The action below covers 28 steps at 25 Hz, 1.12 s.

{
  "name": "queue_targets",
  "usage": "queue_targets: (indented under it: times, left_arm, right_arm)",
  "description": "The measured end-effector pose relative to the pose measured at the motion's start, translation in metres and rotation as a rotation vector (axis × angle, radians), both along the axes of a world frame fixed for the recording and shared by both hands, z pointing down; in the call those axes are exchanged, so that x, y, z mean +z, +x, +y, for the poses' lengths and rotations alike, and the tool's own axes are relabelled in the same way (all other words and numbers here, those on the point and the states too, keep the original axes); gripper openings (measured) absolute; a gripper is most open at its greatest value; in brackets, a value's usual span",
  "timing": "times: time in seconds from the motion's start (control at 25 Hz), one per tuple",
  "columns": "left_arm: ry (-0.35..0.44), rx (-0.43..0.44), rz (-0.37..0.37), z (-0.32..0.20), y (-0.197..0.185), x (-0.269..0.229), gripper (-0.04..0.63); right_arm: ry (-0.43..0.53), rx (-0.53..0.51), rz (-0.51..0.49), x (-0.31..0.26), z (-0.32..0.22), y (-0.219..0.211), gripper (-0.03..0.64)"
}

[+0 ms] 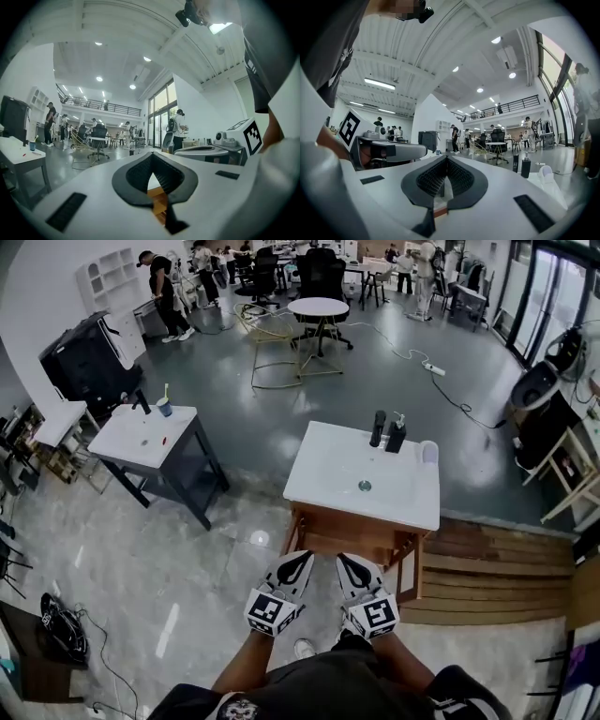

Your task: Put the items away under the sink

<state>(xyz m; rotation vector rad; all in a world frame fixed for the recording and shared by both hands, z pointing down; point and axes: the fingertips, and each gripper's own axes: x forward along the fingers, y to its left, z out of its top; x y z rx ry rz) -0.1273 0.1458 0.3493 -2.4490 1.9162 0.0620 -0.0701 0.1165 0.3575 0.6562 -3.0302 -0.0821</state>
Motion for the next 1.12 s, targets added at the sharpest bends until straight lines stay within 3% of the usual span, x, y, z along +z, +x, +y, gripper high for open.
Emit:
queue_targets:
  times: [0.4,0.6,1.12]
  left_arm:
    - [-0.023,0.025,0.007,-0.070,-0.004,0.009,0.000]
    - [-0.033,0.034,0.008,-0.126,-0.007,0.011,0.000]
    - [-0.052,0.074,0.000,-0.260,0.004,0.013,0.000]
  right_arm:
    - [-0.033,0.049,-0.004,0.009,-0.069,-0.001,0.023]
    - [-0.006,0.038,0.017,0.013,-0.126,-0.007,0.024]
    - [-0.053,0.071,-0.013,0.016,-0.256,0.005,0.023]
